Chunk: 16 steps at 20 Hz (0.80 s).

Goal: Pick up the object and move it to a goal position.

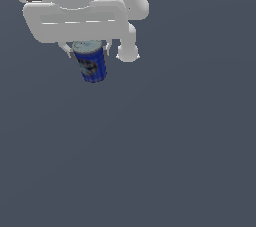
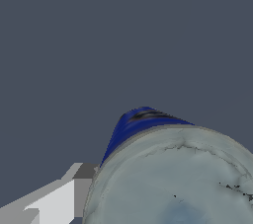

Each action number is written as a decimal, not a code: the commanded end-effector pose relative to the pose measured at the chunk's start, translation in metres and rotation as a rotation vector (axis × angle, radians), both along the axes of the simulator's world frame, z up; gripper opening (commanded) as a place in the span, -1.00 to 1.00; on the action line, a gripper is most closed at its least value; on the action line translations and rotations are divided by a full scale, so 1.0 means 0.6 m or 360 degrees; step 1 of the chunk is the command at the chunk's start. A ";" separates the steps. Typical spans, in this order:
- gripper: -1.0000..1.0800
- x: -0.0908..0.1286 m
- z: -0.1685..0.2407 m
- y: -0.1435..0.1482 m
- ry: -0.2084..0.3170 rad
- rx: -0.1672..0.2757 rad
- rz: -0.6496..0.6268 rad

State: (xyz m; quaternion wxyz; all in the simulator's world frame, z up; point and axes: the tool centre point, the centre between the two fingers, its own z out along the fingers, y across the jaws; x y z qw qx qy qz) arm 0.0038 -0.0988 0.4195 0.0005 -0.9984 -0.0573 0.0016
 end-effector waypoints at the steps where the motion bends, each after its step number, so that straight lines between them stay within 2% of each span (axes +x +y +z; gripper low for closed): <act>1: -1.00 0.004 0.024 -0.006 -0.0005 -0.0001 0.0001; 8: -1.00 0.011 0.055 -0.015 -0.0005 -0.0002 0.0001; 16: -1.00 0.013 0.059 -0.016 -0.0005 -0.0002 0.0001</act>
